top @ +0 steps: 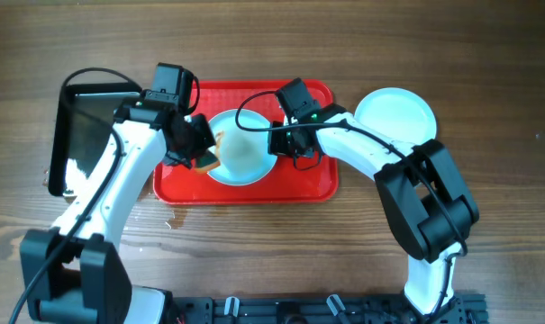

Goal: Clean dirty plates on tray and stack at the side
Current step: 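Move the sponge with the left gripper onto the last plate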

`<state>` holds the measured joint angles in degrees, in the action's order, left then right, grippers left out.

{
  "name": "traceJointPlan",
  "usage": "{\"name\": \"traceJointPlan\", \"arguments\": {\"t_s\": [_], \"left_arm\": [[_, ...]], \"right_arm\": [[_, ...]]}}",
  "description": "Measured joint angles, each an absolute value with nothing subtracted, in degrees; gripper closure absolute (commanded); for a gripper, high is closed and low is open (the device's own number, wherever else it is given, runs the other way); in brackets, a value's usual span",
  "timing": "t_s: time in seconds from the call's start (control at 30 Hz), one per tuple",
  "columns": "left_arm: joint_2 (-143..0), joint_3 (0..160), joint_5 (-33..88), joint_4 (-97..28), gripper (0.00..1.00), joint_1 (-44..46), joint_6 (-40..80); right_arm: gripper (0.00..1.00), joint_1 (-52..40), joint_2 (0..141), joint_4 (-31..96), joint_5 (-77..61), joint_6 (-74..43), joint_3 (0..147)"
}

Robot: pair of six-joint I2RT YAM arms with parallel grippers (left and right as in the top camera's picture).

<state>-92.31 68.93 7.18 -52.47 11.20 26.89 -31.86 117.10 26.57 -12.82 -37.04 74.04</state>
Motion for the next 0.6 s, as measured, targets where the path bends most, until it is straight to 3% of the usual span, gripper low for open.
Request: {"name": "traceJointPlan", "arguments": {"t_s": [0.3,0.6], "left_arm": [[-98.1,68.9,11.9,-45.4,0.96,13.9,23.1],[-107.9,68.8,12.7,-39.5,0.96,16.3,23.0]], "right_arm": [[0.96,-31.8,117.1,26.0,-13.1,-28.5,74.0],[0.96,-31.8,117.1,25.8,-13.5,-28.0,74.0]]}}
